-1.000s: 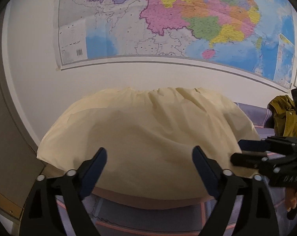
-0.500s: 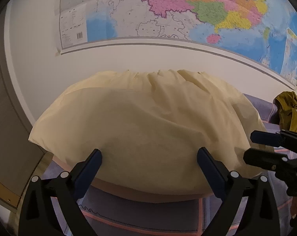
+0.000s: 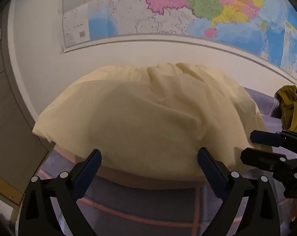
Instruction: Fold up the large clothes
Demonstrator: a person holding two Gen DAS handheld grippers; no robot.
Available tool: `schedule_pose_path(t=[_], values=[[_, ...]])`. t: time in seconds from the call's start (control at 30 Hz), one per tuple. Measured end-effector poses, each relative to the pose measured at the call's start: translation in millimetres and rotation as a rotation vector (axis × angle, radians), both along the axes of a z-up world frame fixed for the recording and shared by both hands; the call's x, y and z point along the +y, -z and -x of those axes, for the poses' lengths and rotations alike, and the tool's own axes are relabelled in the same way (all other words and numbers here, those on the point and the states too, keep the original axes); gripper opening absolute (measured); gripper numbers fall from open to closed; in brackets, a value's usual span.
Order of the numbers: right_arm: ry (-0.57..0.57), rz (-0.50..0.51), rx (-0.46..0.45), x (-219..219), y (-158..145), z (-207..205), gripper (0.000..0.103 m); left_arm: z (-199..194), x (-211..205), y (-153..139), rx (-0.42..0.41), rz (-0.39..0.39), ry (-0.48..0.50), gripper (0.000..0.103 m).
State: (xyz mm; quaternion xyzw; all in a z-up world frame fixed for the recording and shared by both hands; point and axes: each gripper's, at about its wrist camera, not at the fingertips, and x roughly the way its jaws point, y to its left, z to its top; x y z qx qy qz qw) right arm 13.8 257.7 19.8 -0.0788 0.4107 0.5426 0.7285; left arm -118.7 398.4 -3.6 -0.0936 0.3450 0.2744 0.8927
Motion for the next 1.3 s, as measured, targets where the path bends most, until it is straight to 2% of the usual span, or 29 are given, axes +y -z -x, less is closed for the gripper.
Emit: schedule_pose_path(t=[0.1,0.17,0.23,0.37,0.5,0.63,0.9,1.3], values=[[0.020,-0.017,-0.030,-8,-5,7,0.072,7,-10,-6,-0.018,-0.003,-0.021,0.095],[0.032,-0.027,-0.055,-14,-8,12,0.082,11,-16,-9,-0.031,-0.003,-0.033,0.096],[0.042,-0.040,-0.080,-20,-11,17,0.083,15,-24,-11,-0.028,0.004,-0.045,0.096],[0.048,-0.059,-0.118,-30,-18,27,0.093,22,-35,-13,-0.026,-0.001,-0.061,0.096],[0.061,-0.059,-0.143,-37,-20,35,0.094,27,-41,-8,-0.009,0.051,-0.073,0.096],[0.063,-0.066,-0.133,-48,-19,37,0.097,33,-52,-7,0.005,0.006,-0.112,0.096],[0.063,-0.080,-0.129,-61,-22,44,0.097,42,-59,-14,0.000,0.031,-0.129,0.096],[0.062,-0.087,-0.149,-70,-26,52,0.097,54,-69,-23,-0.020,-0.025,-0.165,0.096]])
